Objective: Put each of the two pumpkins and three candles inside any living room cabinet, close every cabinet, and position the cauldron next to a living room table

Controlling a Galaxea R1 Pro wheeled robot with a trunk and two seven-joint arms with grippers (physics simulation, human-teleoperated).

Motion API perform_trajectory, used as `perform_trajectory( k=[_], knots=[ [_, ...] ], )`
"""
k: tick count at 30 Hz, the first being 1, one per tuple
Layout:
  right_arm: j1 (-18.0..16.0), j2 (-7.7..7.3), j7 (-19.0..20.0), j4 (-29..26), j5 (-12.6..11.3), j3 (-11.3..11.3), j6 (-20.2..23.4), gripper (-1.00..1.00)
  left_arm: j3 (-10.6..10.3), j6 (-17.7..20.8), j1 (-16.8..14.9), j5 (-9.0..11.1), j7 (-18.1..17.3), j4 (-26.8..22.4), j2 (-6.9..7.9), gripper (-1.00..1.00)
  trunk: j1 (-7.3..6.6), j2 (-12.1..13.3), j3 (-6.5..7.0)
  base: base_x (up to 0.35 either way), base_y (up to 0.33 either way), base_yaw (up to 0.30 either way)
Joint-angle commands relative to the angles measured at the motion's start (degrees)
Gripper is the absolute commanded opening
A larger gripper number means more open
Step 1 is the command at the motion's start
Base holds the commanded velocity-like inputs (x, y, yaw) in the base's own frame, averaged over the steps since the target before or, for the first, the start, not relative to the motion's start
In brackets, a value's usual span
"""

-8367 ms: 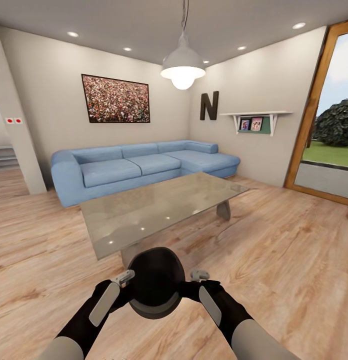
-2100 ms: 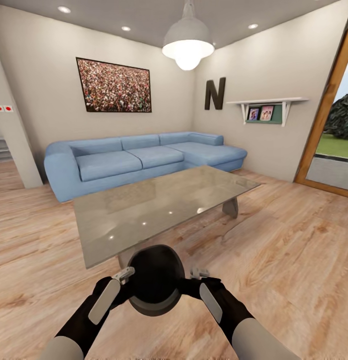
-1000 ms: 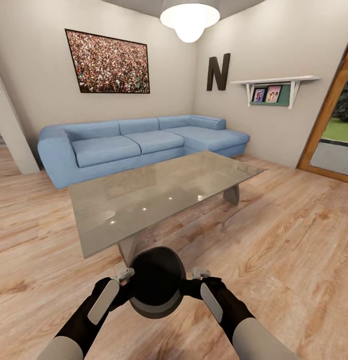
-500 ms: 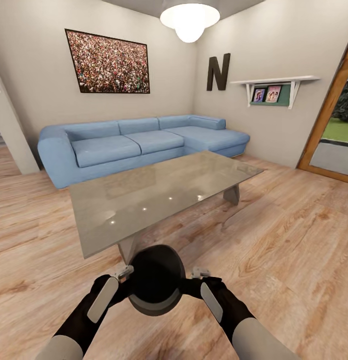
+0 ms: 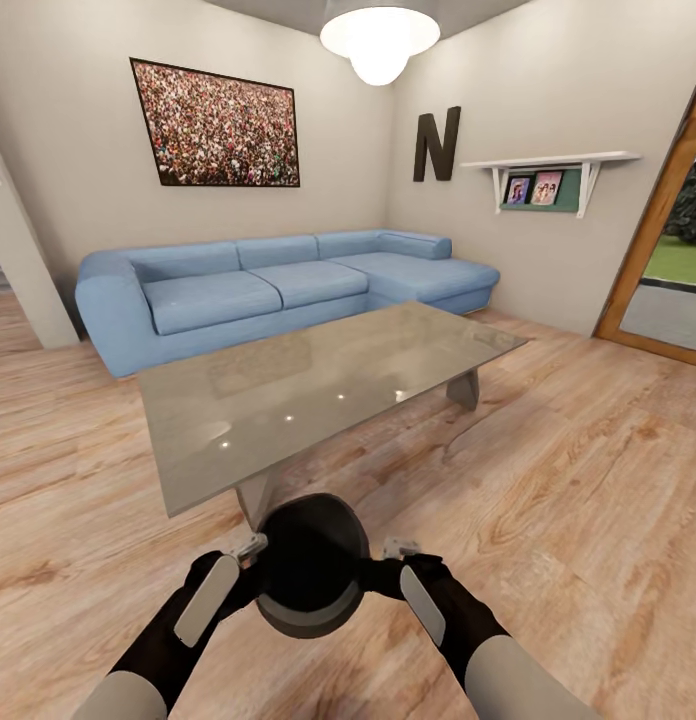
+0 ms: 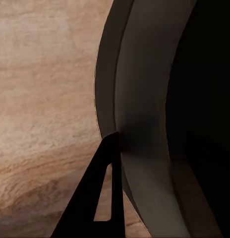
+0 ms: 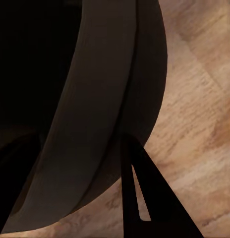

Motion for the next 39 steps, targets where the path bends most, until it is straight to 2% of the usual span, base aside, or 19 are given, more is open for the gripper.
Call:
perform_trajectory(
  k=[1,39],
  knots=[
    [0.0,-0.02,0.5,0.0,-2.6,0.4,0.2,-1.0,0.2,-0.7,-0.1,4.1,-3.0,-1.7,0.04,-1.0,-0.01,0.0,-0.06,0.0,0.0,0.0],
    [0.0,-0.02,0.5,0.0,-2.8,0.4,0.2,-1.0,0.2,-0.7,-0.1,4.1,-3.0,-1.7,0.11,-1.0,-0.01,0.0,-0.06,0.036,0.0,0.0]
  ],
)
